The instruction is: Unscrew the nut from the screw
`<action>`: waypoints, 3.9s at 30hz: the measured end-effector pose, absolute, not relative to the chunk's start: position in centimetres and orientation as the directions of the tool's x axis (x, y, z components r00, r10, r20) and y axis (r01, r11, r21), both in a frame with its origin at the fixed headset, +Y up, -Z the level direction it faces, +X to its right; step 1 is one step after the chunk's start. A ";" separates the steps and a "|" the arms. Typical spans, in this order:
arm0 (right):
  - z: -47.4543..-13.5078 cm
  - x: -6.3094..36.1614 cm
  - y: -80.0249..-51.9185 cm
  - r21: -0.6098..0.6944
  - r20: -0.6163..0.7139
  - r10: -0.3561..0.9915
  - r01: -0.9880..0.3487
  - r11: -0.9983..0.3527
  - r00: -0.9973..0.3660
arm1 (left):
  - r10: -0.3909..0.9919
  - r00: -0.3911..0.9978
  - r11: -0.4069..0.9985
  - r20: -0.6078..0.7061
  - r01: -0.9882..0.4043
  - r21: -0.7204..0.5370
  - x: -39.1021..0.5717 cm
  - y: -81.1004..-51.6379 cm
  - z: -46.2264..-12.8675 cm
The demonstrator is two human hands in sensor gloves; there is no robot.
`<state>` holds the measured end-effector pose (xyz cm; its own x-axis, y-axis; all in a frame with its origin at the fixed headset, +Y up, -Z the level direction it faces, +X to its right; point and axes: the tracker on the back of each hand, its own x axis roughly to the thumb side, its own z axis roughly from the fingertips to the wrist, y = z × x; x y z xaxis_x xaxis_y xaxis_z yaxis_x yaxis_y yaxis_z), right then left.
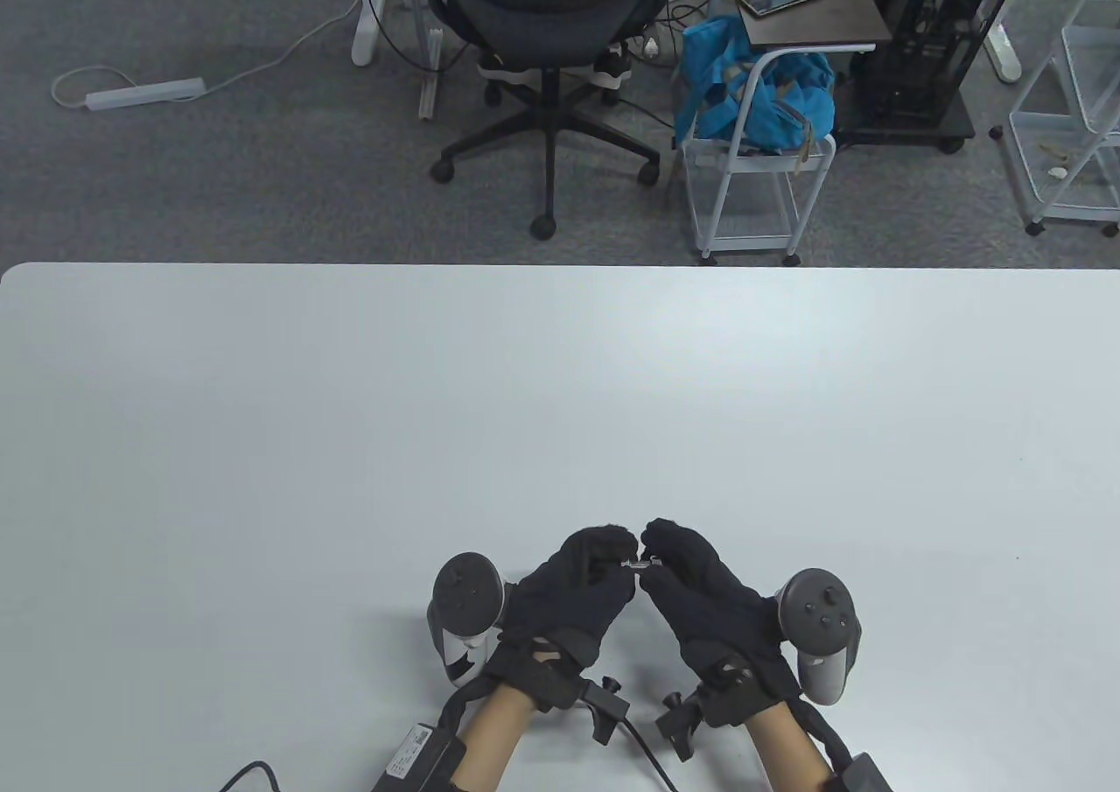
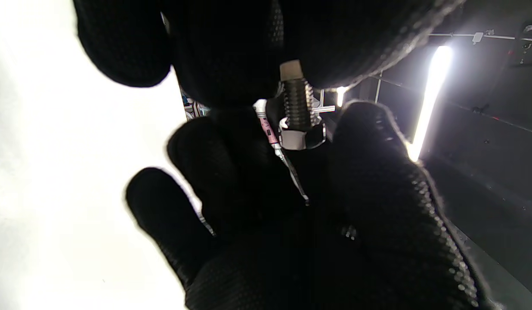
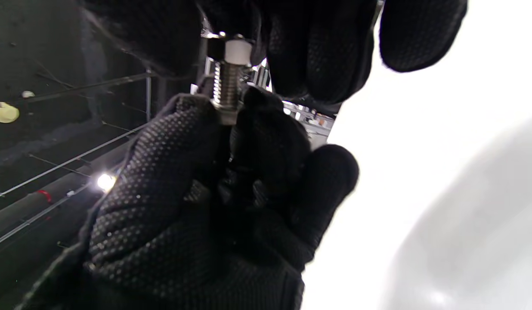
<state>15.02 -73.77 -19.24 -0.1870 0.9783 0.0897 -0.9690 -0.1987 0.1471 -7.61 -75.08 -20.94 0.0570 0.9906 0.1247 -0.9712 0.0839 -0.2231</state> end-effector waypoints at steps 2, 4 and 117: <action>-19.2 15.2 -74.2 0.115 0.054 0.980 -0.974 -0.195 -0.190 | 0.990 0.058 0.086 0.127 -0.970 -0.227 -7.6 -75.0 -20.9; -19.4 15.3 -74.4 0.118 0.033 0.980 -0.973 -0.196 -0.194 | 0.990 0.059 0.089 0.131 -0.968 -0.233 -7.6 -75.0 -21.0; -19.1 15.2 -72.7 0.074 0.245 0.937 -0.958 -0.276 -0.251 | 0.995 0.046 0.067 0.086 -0.963 -0.260 -7.4 -74.8 -20.9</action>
<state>15.16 -72.65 -19.12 -0.2505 0.9367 0.2446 -0.9583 -0.2758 0.0745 -7.39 -74.78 -20.86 0.0459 0.9952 0.0859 -0.9634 0.0668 -0.2597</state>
